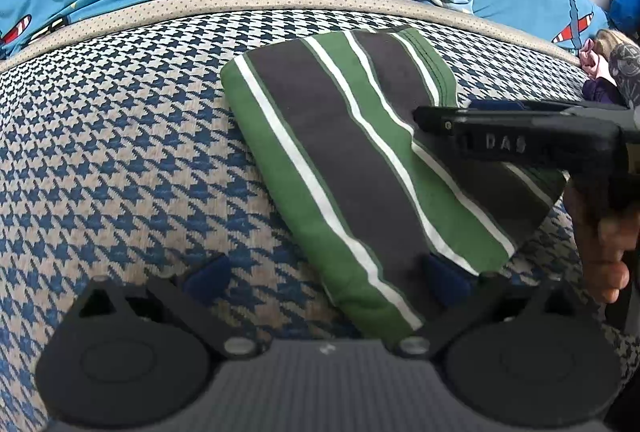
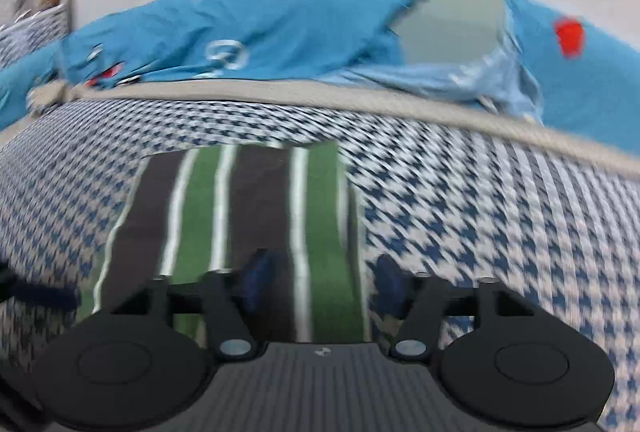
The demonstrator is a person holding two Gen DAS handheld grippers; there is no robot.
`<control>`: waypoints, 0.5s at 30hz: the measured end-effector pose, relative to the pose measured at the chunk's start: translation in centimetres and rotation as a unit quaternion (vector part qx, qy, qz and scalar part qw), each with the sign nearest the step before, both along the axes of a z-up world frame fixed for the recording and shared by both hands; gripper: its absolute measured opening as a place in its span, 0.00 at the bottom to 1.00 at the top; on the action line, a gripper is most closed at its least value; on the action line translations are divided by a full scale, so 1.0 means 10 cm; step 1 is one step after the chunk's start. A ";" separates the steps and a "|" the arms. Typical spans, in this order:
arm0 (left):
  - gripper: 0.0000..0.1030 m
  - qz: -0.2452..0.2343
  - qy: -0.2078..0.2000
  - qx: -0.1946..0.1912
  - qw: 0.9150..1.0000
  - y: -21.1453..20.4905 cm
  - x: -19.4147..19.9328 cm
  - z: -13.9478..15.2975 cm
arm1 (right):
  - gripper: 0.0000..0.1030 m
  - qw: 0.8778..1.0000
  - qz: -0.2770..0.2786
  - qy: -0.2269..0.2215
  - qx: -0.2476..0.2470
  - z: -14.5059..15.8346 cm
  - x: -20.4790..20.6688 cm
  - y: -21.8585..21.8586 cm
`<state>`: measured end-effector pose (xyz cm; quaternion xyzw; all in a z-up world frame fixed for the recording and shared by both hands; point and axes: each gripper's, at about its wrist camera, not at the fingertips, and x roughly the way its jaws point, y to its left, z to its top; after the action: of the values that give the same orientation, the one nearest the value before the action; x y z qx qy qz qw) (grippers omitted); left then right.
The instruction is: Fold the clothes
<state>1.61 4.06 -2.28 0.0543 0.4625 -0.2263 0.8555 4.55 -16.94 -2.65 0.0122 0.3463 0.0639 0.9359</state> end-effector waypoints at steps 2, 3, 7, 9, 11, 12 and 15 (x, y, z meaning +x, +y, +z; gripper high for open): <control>1.00 0.000 0.002 -0.001 1.000 0.00 0.01 0.00 | 0.59 0.999 -0.021 0.020 0.041 0.01 0.04 -0.10; 1.00 0.001 0.002 -0.001 1.000 0.00 0.01 0.00 | 0.59 0.998 -0.028 0.026 0.050 0.02 0.04 -0.12; 1.00 0.001 0.000 0.002 1.000 -0.01 0.00 0.00 | 0.59 0.999 -0.032 0.022 0.031 0.07 -0.01 -0.07; 1.00 0.001 0.000 0.002 1.000 -0.01 0.00 0.00 | 0.60 0.999 -0.026 0.020 0.021 0.10 -0.05 -0.02; 1.00 0.001 0.000 0.001 1.000 -0.01 0.01 0.00 | 0.60 0.999 -0.020 0.019 0.018 0.12 -0.09 0.00; 1.00 0.001 -0.001 0.000 1.000 -0.01 0.01 0.00 | 0.60 1.000 -0.019 0.019 0.017 0.13 -0.11 0.01; 1.00 -0.001 -0.002 -0.002 1.000 0.01 0.00 -0.01 | 0.60 0.999 -0.020 0.019 0.020 0.14 -0.16 0.01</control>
<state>1.64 4.13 -2.39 0.0537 0.4602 -0.2274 0.8565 2.91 -16.87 -1.25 0.0388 0.3624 0.0521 0.9298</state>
